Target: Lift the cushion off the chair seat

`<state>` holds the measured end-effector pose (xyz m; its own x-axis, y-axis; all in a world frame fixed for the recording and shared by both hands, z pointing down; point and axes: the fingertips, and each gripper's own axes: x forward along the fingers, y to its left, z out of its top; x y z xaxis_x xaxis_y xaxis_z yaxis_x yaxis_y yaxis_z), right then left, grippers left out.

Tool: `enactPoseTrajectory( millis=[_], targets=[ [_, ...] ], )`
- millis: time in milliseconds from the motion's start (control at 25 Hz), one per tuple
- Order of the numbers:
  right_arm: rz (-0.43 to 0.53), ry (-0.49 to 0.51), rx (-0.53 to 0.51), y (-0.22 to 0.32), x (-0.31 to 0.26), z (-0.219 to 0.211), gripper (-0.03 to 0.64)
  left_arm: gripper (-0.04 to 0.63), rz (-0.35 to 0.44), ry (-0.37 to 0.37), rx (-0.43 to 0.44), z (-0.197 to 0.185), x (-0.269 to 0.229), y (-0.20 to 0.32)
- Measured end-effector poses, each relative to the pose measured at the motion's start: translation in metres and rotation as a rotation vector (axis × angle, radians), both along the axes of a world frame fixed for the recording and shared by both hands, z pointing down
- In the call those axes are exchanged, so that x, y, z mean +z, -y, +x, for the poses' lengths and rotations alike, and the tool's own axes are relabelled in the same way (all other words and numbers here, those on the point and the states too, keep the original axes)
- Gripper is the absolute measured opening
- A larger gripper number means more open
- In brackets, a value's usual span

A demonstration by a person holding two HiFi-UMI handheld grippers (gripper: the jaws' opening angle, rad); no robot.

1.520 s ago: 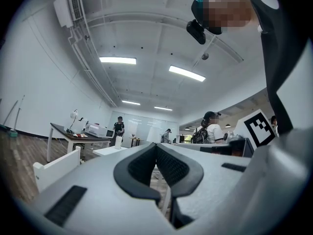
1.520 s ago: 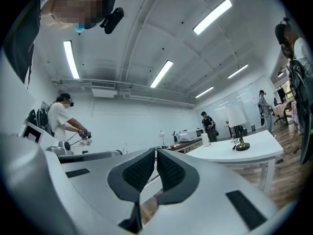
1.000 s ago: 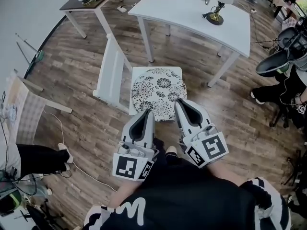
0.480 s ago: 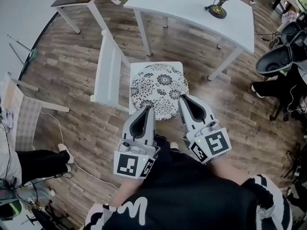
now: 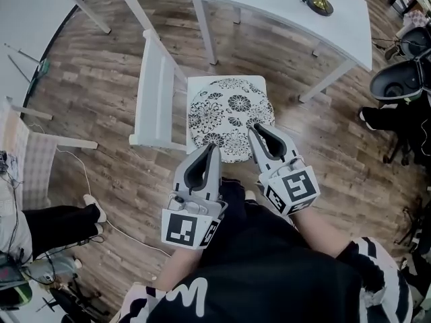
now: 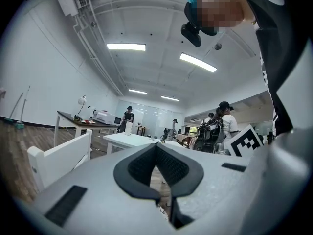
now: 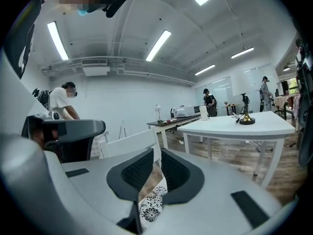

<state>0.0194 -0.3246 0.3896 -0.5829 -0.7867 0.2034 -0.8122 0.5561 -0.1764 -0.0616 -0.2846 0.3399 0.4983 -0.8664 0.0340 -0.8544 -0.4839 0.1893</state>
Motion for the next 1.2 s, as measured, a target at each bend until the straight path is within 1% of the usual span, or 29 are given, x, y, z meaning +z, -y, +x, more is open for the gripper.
enactPoseTrajectory(
  millis=[40,80,120,360,640,960,1040,1200],
  targets=[
    [-0.020,-0.001,-0.008,0.002,0.008,-0.003,0.055,0.005,-0.003,0.001,-0.002,-0.001,0.002,0.001],
    [-0.041,0.002,-0.017,0.003,0.015,-0.005,0.101,0.005,-0.008,0.000,-0.004,-0.003,0.005,0.002],
    [-0.061,0.003,-0.025,0.004,0.021,-0.008,0.110,0.006,-0.013,-0.002,-0.006,-0.004,0.007,0.002],
    [-0.110,-0.054,-0.057,0.012,0.055,-0.023,0.124,0.006,-0.047,0.001,-0.012,-0.014,0.024,-0.001],
    [-0.142,-0.111,-0.086,0.029,0.093,-0.035,0.126,0.006,-0.087,0.002,-0.007,-0.020,0.046,0.004],
    [-0.158,-0.186,-0.119,0.036,0.129,-0.043,0.125,0.006,-0.080,0.011,0.014,-0.017,0.058,0.010],
    [-0.162,-0.197,-0.127,0.039,0.137,-0.045,0.125,0.006,-0.075,0.004,0.007,-0.019,0.060,0.012],
    [-0.170,-0.211,-0.137,0.045,0.152,-0.050,0.126,0.006,-0.099,-0.014,-0.013,-0.023,0.069,0.014]
  ],
)
